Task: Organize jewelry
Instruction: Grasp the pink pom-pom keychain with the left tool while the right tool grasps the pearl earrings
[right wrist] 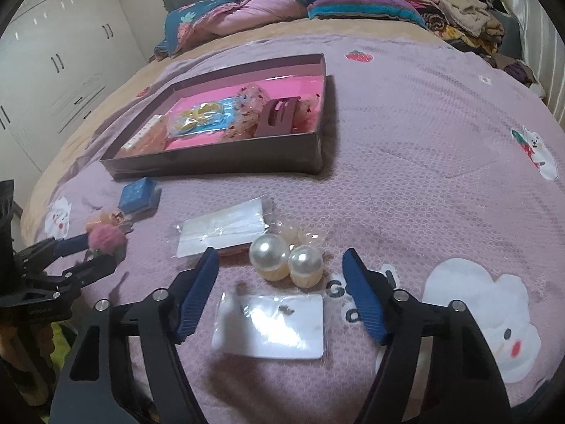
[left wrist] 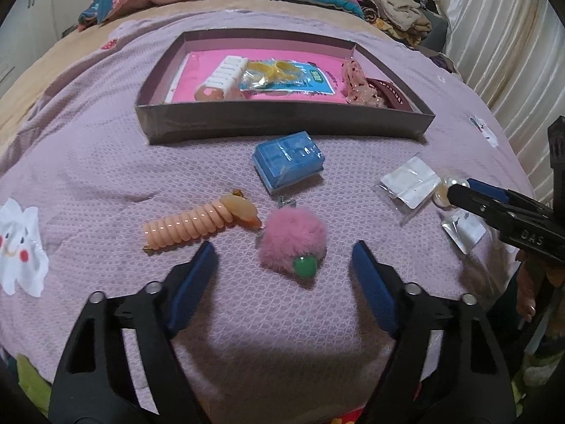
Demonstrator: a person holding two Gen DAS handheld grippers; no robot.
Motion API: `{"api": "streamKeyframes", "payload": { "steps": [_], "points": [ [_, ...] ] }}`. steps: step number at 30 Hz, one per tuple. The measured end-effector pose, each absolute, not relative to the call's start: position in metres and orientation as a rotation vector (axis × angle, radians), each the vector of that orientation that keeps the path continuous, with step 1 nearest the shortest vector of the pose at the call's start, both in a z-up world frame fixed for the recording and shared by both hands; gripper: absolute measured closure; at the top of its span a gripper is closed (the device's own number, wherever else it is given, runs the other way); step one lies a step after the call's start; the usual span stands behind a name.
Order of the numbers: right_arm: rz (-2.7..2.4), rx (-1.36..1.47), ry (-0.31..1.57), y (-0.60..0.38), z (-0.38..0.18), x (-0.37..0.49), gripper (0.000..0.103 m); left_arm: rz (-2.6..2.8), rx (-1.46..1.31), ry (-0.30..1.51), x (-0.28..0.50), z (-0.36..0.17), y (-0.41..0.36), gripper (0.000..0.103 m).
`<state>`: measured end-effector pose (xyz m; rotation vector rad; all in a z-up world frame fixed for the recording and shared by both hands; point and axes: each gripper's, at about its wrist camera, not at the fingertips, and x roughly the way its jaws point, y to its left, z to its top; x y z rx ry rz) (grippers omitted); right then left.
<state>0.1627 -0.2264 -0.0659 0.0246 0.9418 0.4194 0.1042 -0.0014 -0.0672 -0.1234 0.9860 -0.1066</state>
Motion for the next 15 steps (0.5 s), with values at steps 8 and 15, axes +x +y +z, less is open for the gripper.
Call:
{"api": "streamKeyframes", "payload": {
  "steps": [8,15],
  "points": [
    [0.434,0.051,0.947,-0.23,-0.072,0.167,0.059,-0.1,-0.123,0.985,0.114,-0.071,-0.007,0.04],
    [0.417,0.076,0.918,-0.241,-0.067,0.162,0.059,-0.083,-0.105,0.99,0.12,-0.073,-0.011,0.054]
  ]
}}
